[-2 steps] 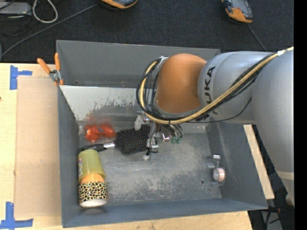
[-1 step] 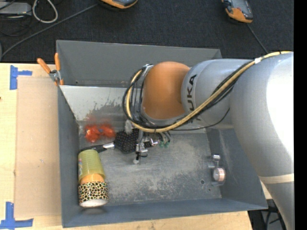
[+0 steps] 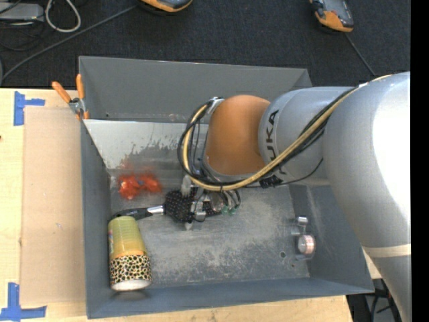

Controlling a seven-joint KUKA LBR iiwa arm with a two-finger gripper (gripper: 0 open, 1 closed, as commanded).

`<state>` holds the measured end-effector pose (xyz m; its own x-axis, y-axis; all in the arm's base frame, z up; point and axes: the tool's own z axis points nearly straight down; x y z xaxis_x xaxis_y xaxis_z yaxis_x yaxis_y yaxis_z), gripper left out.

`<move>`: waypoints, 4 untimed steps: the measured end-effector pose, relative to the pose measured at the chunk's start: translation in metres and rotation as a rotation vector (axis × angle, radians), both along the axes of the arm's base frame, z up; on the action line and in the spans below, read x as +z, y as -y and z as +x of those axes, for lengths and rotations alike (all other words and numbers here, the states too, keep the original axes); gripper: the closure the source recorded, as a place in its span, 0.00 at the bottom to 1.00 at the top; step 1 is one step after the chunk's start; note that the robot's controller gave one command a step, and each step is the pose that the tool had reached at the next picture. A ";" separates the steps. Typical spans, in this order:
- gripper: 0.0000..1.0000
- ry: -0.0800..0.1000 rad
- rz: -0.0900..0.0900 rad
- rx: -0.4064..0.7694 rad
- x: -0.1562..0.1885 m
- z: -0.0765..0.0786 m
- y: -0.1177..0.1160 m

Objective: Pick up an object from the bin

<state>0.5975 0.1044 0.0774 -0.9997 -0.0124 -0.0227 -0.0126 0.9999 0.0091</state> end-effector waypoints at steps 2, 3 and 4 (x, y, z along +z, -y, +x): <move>1.00 -0.003 0.000 0.006 0.051 0.001 0.018; 1.00 -0.005 0.001 -0.005 0.077 0.003 0.008; 1.00 -0.006 -0.002 0.069 0.155 0.002 0.025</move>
Offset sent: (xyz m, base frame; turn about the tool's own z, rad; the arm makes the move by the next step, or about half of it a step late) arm 0.0025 -0.0197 0.0554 -0.0052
